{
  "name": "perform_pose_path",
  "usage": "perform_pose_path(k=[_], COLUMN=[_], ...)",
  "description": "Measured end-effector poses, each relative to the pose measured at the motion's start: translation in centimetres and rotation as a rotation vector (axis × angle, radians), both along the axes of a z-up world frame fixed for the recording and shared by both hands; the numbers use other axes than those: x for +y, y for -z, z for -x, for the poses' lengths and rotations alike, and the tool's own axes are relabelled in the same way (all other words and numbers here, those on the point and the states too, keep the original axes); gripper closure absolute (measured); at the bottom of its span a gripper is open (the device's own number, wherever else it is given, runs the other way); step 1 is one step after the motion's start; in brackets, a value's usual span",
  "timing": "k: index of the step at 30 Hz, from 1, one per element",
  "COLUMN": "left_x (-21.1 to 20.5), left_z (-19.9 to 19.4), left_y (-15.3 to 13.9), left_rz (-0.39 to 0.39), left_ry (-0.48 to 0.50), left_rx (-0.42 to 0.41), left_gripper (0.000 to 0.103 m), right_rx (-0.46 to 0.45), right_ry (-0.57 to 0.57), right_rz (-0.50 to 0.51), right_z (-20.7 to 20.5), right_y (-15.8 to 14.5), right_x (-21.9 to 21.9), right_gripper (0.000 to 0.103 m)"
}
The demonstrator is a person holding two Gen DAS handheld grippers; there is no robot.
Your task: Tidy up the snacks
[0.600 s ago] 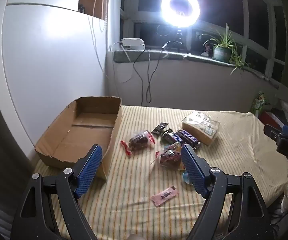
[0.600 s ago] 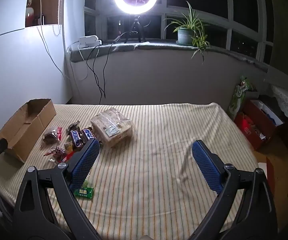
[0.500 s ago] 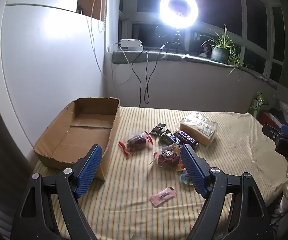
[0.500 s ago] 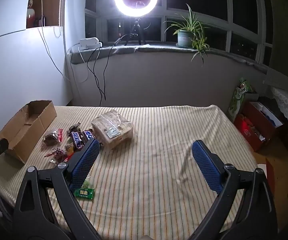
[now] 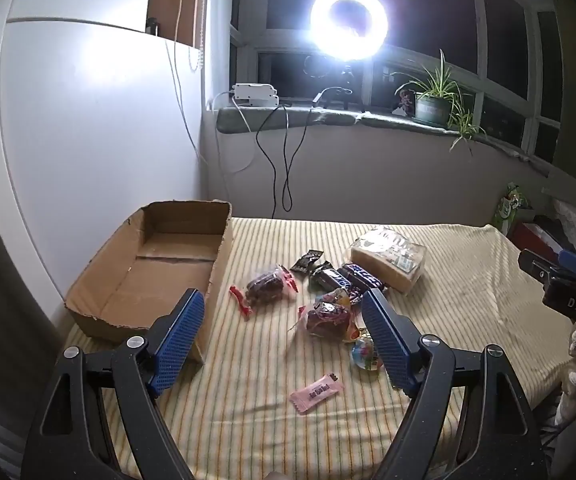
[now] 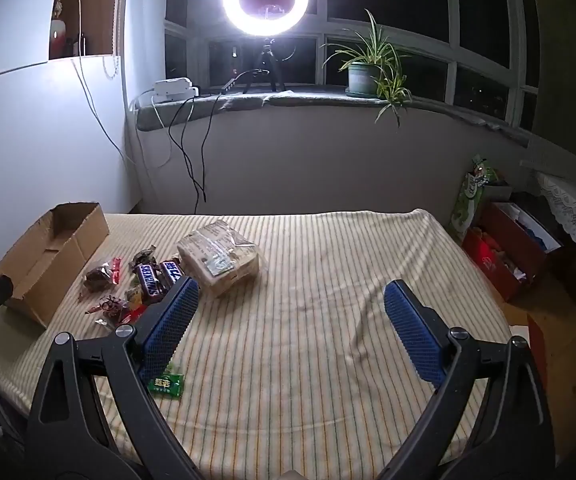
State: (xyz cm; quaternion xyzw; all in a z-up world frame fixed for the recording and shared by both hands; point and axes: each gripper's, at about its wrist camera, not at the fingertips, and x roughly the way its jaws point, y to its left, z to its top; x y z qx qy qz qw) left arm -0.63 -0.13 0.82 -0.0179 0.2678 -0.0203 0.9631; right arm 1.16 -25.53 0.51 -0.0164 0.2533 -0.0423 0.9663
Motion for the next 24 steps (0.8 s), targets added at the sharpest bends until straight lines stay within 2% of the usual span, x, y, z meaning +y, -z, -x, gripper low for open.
perform_pose_path(k=[14, 24], left_x=[-0.8, -1.5], left_z=[0.9, 0.9], left_y=[-0.1, -0.1], left_rz=[-0.009, -0.030], left_ry=[0.015, 0.020], left_rx=[-0.022, -0.023], left_gripper=[0.022, 0.022], right_rx=[-0.020, -0.012], right_ry=[-0.015, -0.027], right_rz=[0.029, 0.009], right_z=[1.6, 0.5], right_y=[-0.4, -0.3], right_x=[0.5, 0.6], right_gripper=[0.007, 0.007])
